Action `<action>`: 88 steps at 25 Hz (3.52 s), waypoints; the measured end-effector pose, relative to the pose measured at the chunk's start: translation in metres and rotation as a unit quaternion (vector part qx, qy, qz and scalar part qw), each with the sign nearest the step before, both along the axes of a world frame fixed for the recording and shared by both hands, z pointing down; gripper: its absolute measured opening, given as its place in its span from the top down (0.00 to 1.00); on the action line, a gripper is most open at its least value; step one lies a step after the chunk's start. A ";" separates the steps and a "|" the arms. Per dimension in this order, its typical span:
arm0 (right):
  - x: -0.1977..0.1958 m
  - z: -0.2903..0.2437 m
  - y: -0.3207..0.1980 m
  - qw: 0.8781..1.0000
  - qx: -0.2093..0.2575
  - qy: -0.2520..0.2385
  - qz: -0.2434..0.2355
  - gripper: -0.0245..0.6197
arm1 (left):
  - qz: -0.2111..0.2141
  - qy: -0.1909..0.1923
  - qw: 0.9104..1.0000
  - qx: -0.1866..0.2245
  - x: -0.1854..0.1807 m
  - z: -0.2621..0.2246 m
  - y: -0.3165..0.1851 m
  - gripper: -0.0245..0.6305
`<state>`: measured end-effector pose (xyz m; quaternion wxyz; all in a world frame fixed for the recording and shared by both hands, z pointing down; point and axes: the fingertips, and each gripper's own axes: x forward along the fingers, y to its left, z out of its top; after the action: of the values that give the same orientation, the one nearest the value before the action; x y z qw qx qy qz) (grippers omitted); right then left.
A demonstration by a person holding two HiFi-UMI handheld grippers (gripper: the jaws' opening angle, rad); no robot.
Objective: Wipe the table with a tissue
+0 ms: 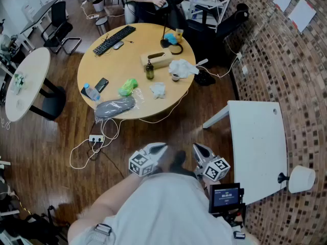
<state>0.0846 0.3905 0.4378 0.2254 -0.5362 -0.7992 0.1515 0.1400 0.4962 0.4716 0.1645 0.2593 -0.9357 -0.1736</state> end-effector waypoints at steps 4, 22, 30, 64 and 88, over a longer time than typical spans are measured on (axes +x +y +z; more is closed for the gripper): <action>-0.039 -0.007 0.005 1.000 -0.010 0.001 -0.017 0.95 | -0.014 0.000 1.000 -0.012 -0.036 -0.009 0.001 0.96; -0.174 -0.003 -0.031 0.998 -0.015 -0.029 -0.059 0.95 | -0.059 0.018 0.997 -0.052 -0.167 -0.012 -0.033 0.96; -0.198 0.003 -0.029 0.998 -0.016 -0.019 -0.059 0.95 | -0.079 0.047 0.993 -0.073 -0.195 -0.009 -0.011 0.96; -0.280 0.008 0.116 0.986 0.074 -0.067 -0.130 0.95 | -0.059 0.077 0.987 -0.130 -0.269 0.047 0.142 0.96; -0.275 0.037 0.151 0.990 0.097 -0.020 -0.103 0.95 | 0.142 0.287 0.901 -0.293 -0.310 0.154 0.205 0.54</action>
<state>-0.1900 0.5416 0.4744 0.2748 -0.5942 -0.7550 0.0386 -0.1704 0.7016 0.6260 0.5171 0.2685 -0.8100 0.0666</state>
